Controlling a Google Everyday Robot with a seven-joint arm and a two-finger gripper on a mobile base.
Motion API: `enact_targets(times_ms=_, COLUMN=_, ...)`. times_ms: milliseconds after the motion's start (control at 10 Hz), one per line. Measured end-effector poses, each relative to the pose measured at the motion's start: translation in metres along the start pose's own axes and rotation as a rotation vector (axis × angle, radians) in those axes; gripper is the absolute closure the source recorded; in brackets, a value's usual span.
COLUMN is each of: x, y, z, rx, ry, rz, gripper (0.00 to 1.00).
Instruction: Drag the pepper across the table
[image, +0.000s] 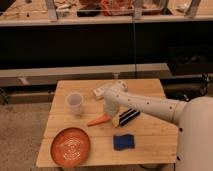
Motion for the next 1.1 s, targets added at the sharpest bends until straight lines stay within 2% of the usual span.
enact_targets(times_ms=300, x=-0.0015, y=-0.0006, z=-0.0028, rx=0.0, ry=0.001, rz=-0.005, gripper=0.44)
enact_targets(times_ms=500, x=-0.0033, y=-0.0054, z=-0.0016, rx=0.016, ry=0.0, rz=-0.008, gripper=0.43)
enact_targets(times_ms=700, x=-0.003, y=-0.0026, z=-0.0026, rx=0.01, ry=0.0, rz=-0.005, gripper=0.34)
enact_targets(times_ms=800, x=-0.0032, y=-0.0022, z=-0.0031, rx=0.008, ry=0.0, rz=-0.006, gripper=0.35)
enact_targets(times_ms=900, x=-0.0033, y=-0.0018, z=-0.0031, rx=0.008, ry=0.0, rz=-0.005, gripper=0.41)
enact_targets(times_ms=1100, x=-0.003, y=0.0019, z=-0.0034, rx=-0.001, ry=-0.003, rz=-0.001, gripper=0.63)
